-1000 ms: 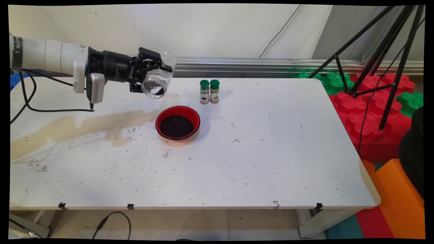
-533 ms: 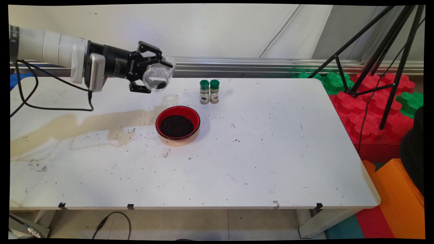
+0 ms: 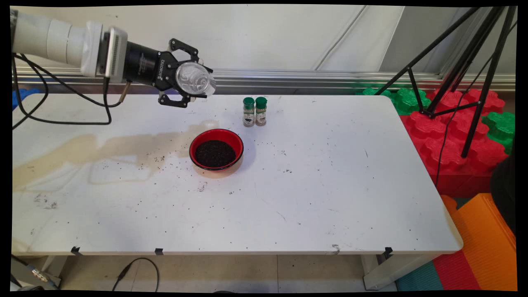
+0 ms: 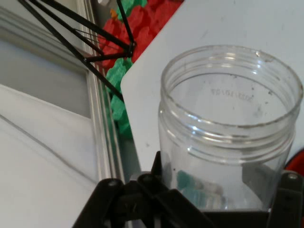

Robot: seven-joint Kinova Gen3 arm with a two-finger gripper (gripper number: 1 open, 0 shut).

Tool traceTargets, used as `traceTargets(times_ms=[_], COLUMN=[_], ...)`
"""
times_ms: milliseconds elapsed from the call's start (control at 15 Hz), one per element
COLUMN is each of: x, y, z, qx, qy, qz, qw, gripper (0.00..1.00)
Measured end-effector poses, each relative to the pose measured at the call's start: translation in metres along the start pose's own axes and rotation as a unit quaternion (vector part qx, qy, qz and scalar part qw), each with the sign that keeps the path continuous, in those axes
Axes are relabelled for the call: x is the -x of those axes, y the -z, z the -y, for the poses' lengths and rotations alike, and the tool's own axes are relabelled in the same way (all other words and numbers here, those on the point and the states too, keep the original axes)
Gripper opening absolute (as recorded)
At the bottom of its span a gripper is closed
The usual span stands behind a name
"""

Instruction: Pour the black seasoning powder in the red bowl

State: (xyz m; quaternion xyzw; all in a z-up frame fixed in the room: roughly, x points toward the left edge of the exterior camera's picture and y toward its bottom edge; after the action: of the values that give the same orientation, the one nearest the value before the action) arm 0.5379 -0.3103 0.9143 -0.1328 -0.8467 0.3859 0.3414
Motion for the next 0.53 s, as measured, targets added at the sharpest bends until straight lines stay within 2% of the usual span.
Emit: traceTargets(times_ms=[133,267,400,533], x=[-0.003,-0.007,-0.010,-0.014], y=[0.001,0.003,0.005,0.007], z=[0.005,0.010,0.014,0.016], qx=[0.005,0.011,0.019,0.029], qy=[0.037,0.083,0.129,0.175], qz=[-0.009,-0.020,-0.031,-0.044], qw=[0.9993,0.9963,0.9910,0.9832], gripper=[0.00,0.00,0.00,0.00])
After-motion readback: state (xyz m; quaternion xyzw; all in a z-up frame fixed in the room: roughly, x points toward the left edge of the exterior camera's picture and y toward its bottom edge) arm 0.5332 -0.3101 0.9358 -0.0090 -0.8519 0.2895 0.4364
